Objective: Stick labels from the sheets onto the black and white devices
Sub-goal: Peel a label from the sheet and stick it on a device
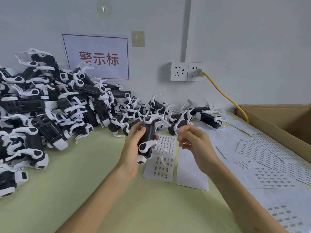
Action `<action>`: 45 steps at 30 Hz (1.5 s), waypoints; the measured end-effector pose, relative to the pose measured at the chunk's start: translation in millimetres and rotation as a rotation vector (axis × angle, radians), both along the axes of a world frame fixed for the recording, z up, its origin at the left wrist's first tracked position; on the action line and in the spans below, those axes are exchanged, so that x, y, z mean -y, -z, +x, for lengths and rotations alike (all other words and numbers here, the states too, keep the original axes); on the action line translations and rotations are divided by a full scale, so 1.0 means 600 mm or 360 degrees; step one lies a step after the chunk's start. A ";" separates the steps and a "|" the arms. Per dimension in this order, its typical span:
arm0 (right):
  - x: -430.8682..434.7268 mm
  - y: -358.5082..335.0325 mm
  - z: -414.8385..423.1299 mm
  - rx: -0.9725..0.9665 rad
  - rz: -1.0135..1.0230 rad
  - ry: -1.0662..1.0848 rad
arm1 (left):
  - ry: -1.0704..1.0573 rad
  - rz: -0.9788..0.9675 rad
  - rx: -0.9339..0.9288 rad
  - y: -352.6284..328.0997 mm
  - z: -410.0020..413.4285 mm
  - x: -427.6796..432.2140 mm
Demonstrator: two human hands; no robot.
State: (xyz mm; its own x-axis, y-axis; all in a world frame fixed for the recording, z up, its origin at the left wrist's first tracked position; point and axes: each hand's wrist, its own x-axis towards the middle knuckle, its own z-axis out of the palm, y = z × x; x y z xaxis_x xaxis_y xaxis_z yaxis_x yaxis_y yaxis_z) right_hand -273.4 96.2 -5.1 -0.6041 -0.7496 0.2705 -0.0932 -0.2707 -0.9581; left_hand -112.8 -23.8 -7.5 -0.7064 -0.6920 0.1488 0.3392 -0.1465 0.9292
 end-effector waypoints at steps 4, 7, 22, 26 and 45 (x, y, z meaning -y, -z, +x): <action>-0.002 -0.002 0.009 -0.0177 0.0014 -0.0276 | -0.0060 -0.0074 0.0040 0.008 -0.011 -0.005; 0.000 0.004 0.015 -0.0252 0.0029 -0.0384 | -0.0143 -0.0188 0.0115 0.022 -0.017 -0.006; 0.002 0.003 0.020 -0.0275 0.0104 -0.0372 | -0.0121 -0.0377 0.0221 0.031 -0.021 -0.011; 0.002 0.004 0.016 -0.0228 0.0073 -0.0329 | 0.0033 -0.0398 0.0253 0.028 -0.020 -0.012; 0.004 0.007 0.014 -0.0689 0.0232 -0.0015 | -0.0121 -0.0879 0.0274 0.037 -0.018 -0.014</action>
